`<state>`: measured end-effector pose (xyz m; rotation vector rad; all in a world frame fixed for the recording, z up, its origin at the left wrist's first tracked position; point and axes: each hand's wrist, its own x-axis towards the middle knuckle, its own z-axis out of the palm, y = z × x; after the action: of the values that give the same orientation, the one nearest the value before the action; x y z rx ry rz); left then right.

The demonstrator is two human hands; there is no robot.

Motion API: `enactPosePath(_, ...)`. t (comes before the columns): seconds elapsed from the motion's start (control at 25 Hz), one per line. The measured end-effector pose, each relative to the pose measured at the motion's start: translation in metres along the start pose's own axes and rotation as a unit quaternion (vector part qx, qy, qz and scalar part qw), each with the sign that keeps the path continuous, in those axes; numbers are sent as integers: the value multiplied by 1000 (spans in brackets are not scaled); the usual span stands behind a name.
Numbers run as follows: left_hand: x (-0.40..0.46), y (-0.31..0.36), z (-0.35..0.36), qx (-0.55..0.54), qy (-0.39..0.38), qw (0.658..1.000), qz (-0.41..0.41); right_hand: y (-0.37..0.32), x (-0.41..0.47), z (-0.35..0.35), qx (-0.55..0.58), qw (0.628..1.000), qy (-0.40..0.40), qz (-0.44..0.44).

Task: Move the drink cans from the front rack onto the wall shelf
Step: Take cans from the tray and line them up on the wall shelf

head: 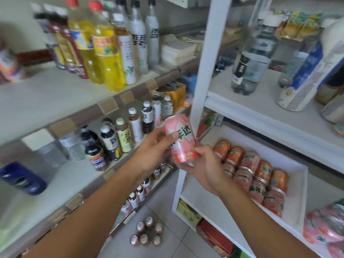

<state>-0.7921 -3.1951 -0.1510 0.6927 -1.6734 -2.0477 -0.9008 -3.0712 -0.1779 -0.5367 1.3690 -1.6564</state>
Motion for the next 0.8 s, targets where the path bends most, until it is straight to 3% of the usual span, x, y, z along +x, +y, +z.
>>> enactPosePath(0.12, -37, 30, -45, -17, 62, 996, 60, -15, 4, 60, -133, 987, -76, -58)
enactPosePath(0.32, -120, 81, -130, 41, 149, 978, 138, -21, -1, 176, -231, 945, -178, -146)
enactPosePath(0.8, -324, 111, -319, 92, 308, 932, 169, 47, -57, 449, -268, 901, -263, -217)
